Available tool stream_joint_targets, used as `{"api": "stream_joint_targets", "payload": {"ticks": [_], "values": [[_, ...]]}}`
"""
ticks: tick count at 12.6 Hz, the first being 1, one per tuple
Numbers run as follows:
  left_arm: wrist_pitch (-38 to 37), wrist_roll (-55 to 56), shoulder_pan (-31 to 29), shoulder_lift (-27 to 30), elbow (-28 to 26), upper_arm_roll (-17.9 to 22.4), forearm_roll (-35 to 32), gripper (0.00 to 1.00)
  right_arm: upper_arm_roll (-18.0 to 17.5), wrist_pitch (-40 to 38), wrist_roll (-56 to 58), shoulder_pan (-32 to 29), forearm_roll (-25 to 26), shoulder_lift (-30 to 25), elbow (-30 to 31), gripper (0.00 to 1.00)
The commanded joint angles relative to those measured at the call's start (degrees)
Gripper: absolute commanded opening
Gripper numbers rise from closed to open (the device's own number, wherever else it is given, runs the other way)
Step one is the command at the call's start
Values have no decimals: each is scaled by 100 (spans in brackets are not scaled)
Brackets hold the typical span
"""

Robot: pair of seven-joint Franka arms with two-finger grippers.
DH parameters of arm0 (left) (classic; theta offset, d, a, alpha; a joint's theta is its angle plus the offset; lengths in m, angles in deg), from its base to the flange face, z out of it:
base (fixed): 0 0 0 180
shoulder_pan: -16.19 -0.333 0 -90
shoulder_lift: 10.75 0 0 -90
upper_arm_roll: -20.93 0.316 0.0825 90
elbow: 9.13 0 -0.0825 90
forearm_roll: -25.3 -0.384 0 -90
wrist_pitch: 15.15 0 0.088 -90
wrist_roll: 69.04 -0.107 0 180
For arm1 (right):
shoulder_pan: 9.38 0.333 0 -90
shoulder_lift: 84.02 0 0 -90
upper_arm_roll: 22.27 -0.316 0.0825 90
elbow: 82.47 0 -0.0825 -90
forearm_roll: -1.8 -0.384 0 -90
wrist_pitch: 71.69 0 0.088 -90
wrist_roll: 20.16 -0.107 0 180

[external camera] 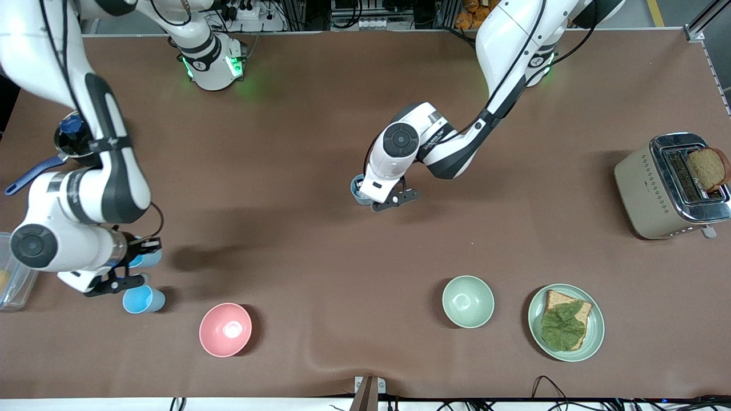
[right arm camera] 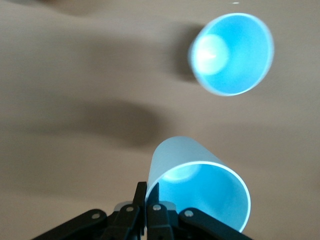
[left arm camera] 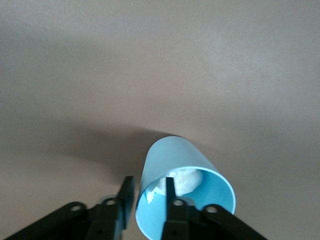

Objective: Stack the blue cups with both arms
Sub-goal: 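Set the cup down with the left gripper while the right gripper carries its cup over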

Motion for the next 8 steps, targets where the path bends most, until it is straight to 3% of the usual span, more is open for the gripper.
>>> {"api": "stream_joint_targets", "payload": {"ticks": [1,5,8], "values": [[-85,125,-35,362,24,3,-173,100,25,-282,-734,505,-431,-284,24,0],[-953,56,-386,1433,50,11,-173,100,24,-1081,-1709,1163,-846,-284,-468,0],[-1753,-759,-965,2242,41,11,-173,100,25,-1197,-2473,1752,-1268,-398,-468,0]]}}
